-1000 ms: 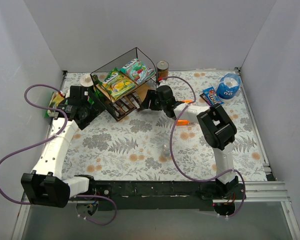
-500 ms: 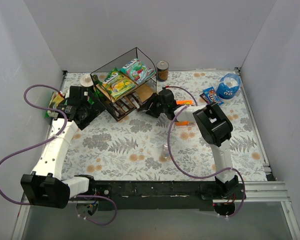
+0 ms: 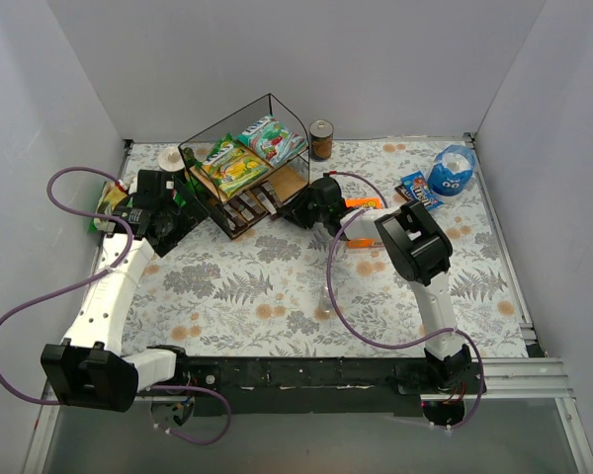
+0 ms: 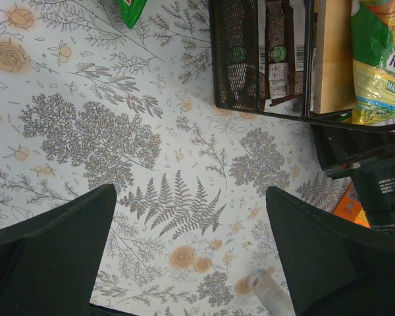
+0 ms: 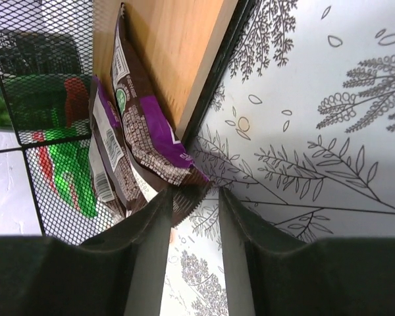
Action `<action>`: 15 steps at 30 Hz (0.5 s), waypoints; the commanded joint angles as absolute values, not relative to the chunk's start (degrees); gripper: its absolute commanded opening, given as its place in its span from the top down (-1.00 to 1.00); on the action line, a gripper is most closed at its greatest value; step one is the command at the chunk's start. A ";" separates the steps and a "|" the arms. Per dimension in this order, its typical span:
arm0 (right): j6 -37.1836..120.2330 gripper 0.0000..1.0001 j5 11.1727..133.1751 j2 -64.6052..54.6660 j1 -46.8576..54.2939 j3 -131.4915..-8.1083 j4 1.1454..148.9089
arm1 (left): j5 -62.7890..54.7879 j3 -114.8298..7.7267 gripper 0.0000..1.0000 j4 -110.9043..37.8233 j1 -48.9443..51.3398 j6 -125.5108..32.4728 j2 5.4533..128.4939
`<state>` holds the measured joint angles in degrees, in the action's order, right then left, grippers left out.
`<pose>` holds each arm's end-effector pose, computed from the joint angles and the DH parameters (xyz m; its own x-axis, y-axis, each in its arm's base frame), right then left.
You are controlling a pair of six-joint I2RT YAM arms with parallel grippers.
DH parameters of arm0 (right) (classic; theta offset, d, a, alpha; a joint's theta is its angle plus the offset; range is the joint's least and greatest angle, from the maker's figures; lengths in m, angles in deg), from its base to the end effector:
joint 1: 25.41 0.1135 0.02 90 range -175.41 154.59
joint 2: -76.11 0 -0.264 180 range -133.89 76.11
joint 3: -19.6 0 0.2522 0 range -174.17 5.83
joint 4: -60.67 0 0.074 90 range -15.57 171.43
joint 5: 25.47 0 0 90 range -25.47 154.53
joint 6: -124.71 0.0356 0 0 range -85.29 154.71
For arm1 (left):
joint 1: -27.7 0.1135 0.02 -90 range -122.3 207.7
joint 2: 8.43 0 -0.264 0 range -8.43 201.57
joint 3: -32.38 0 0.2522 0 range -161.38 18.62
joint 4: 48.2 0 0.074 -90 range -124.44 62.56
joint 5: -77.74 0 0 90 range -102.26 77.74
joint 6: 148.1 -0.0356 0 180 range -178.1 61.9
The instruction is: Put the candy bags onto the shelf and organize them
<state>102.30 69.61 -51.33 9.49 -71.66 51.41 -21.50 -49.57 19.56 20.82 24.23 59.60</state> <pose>0.3932 0.2782 0.1247 -0.7283 0.6147 -0.3029 0.1013 0.5337 0.8396 0.2294 -0.0219 0.3309 -0.1309 -0.9695 -0.2072 -0.7912 0.2282 -0.5675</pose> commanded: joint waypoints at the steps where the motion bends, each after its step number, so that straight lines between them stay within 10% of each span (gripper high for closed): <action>1: 102.39 0.19 66.55 -53.17 9.40 -73.79 50.09 | -22.28 -49.94 -0.96 20.05 20.75 24.17 57.93; 15: 98.97 0.84 69.89 -54.50 8.96 -75.90 45.43 | -22.37 -49.85 -0.96 20.06 20.84 24.17 57.92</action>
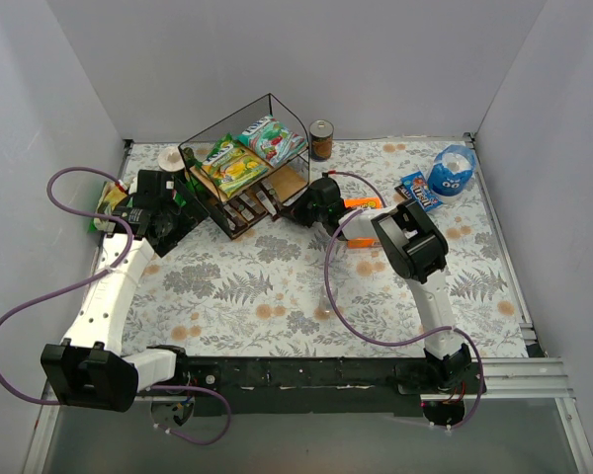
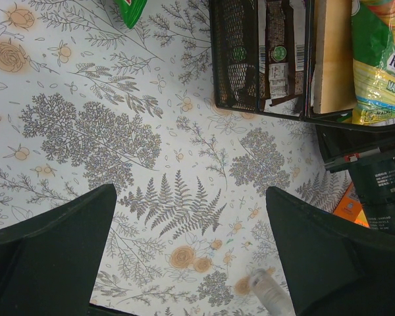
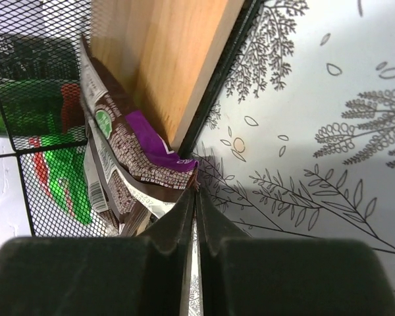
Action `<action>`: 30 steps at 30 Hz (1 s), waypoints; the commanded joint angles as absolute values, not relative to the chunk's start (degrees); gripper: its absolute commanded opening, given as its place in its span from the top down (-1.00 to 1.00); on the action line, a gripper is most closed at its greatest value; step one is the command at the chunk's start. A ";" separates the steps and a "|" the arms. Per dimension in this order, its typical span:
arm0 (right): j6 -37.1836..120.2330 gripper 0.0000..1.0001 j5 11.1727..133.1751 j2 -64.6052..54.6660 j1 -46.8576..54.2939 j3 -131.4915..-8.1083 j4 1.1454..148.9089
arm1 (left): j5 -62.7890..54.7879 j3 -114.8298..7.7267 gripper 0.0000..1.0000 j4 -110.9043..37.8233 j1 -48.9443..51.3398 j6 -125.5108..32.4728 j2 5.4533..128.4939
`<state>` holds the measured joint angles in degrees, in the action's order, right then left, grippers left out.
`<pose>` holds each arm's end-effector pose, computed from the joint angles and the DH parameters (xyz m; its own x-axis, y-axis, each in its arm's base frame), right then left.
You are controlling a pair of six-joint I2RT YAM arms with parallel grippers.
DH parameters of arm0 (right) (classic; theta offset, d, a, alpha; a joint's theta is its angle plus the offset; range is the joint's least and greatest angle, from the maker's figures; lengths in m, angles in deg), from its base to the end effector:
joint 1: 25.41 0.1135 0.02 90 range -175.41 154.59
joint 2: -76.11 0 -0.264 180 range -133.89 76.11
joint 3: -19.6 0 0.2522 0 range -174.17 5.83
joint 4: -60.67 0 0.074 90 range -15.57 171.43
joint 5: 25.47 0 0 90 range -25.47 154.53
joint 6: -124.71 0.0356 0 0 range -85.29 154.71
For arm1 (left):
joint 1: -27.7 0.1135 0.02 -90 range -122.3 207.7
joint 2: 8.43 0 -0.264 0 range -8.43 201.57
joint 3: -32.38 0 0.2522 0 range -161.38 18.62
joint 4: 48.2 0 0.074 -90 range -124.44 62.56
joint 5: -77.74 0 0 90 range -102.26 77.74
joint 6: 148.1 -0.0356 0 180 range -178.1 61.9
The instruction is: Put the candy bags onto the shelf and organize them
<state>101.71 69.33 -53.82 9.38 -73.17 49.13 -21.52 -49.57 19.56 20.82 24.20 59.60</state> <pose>0.4000 0.2815 0.1163 -0.7192 0.6173 -0.3190 0.0805 0.5300 0.8441 0.2294 -0.0219 0.3309 -0.1311 -0.9693 -0.2078 -0.7911 0.2287 -0.5673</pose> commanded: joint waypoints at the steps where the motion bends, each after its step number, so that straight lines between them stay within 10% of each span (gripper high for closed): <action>1: 98.52 0.87 69.98 -54.23 8.96 -75.99 45.43 | -22.46 -49.76 -0.96 20.06 20.75 24.17 57.84; 30: 97.64 0.79 71.38 -56.52 8.69 -80.82 42.44 | -22.46 -49.32 -0.96 19.97 20.75 24.17 58.01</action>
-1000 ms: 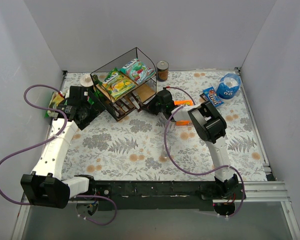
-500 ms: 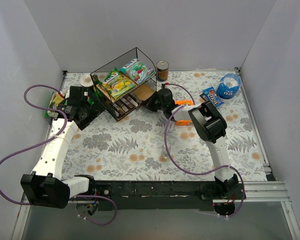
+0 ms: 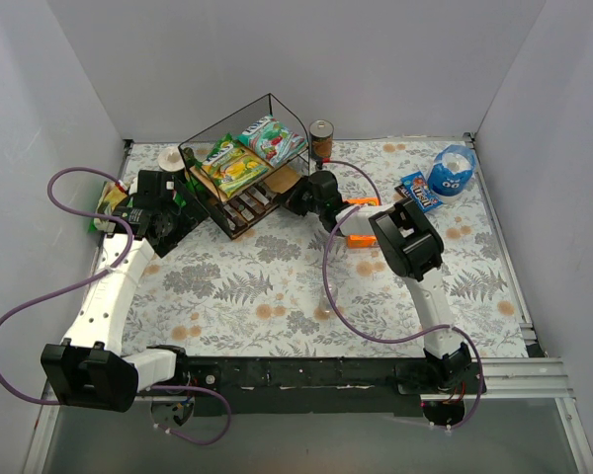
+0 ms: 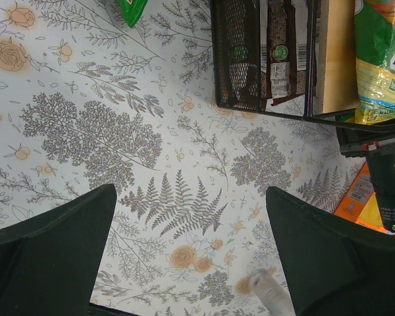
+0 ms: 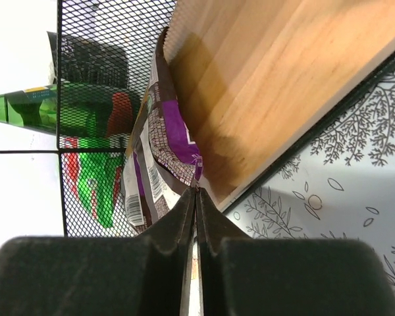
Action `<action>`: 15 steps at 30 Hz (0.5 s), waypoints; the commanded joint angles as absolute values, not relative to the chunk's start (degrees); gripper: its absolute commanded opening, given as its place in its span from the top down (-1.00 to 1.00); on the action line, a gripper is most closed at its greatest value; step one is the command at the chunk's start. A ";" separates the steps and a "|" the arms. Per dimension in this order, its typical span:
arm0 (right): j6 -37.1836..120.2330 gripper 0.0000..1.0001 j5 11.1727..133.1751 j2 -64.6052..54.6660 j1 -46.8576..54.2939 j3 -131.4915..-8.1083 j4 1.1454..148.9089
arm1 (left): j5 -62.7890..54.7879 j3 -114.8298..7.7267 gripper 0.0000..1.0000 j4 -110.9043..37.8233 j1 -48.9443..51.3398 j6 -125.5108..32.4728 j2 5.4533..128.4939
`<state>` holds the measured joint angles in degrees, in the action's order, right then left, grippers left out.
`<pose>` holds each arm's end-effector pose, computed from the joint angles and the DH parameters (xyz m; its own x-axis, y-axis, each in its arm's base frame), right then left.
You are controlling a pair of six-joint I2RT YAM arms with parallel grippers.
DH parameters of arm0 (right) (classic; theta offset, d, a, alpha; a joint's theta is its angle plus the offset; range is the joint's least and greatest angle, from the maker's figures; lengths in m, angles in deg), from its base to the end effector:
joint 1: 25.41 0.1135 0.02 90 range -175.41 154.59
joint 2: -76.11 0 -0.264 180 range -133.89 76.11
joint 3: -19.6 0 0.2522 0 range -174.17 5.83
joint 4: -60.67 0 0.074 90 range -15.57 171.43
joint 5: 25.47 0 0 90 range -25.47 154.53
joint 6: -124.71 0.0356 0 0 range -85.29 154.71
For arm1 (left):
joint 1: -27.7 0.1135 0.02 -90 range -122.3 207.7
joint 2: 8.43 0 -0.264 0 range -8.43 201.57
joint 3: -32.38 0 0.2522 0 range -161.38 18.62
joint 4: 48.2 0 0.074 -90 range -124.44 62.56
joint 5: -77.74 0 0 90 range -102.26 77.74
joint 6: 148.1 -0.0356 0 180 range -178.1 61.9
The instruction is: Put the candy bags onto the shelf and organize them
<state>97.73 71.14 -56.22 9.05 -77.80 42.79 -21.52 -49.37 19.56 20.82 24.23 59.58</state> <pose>0.4174 0.2914 0.1322 -0.6914 0.5991 -0.4037 -0.0807 0.4912 0.8673 0.2293 -0.0219 0.3299 -0.1314 -0.9694 -0.2075 -0.7930 0.2284 -0.5649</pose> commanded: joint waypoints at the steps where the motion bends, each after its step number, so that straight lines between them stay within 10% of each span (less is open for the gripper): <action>1: 97.47 0.78 71.48 -56.08 8.69 -80.65 42.96 | -22.46 -49.32 -0.96 19.88 20.75 24.17 58.01; 15: 96.06 0.12 71.13 -50.90 8.60 -74.68 44.63 | -21.93 -49.32 -0.96 19.53 20.75 24.17 57.93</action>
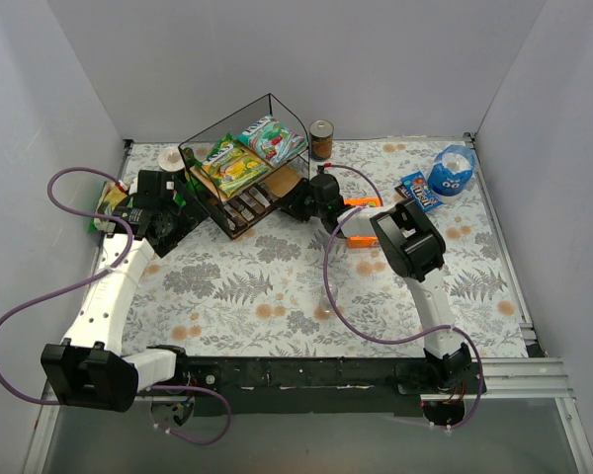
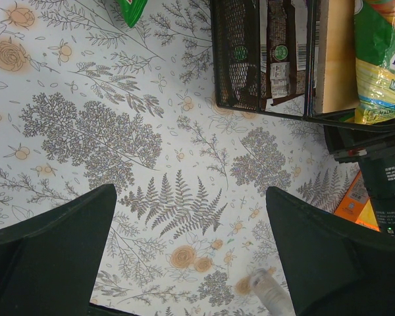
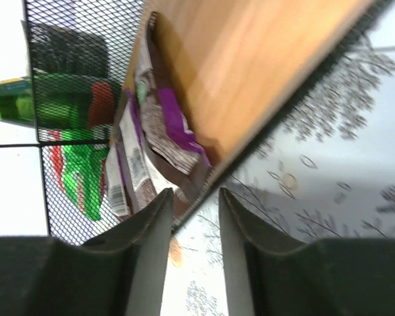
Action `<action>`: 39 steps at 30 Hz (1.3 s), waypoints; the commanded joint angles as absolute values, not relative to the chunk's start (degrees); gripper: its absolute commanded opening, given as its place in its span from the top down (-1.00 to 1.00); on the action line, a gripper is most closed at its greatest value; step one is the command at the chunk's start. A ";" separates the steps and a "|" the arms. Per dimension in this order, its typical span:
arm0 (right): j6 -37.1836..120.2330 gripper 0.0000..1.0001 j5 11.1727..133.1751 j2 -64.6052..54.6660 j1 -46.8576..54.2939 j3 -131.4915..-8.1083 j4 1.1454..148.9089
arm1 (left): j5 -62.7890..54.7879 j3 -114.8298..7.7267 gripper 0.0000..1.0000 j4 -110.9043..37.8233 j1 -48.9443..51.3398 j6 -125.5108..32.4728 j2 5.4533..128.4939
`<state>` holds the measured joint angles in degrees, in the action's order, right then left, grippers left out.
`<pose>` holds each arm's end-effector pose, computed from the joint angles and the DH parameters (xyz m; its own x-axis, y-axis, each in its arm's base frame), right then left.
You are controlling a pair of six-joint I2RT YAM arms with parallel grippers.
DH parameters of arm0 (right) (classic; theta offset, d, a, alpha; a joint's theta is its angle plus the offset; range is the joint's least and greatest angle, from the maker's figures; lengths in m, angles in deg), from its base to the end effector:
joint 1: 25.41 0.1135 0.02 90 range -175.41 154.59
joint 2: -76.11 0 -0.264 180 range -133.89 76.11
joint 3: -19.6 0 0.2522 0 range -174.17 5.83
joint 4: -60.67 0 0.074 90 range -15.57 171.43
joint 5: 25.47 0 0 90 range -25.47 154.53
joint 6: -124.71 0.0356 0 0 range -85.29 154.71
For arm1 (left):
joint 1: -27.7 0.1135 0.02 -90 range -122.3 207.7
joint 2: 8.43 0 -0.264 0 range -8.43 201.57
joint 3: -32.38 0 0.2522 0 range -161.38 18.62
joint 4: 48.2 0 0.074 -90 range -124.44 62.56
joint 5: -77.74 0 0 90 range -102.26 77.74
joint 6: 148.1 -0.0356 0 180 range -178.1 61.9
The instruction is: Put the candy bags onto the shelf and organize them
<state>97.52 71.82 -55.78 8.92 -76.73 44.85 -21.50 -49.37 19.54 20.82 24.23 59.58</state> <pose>0.4139 0.2882 0.1264 -0.7128 0.5817 -0.3920 -0.0526 0.5129 0.8568 0.2293 -0.0219 0.3299 -0.1315 -0.9694 -0.2072 -0.7927 0.2283 -0.5652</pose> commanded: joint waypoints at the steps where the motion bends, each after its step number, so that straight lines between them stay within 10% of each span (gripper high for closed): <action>1: 95.88 0.10 71.04 -49.41 8.60 -74.24 44.90 | -21.84 -49.23 -0.96 19.35 20.75 24.17 57.92; 24: 83.93 -0.19 55.23 -15.66 -12.90 -55.79 82.42 | -9.57 -42.65 -0.96 4.16 20.75 19.25 53.18; 39: 78.30 -0.11 56.55 -18.09 -32.79 -53.22 72.92 | -1.98 -41.76 -0.96 -6.58 14.96 21.97 61.35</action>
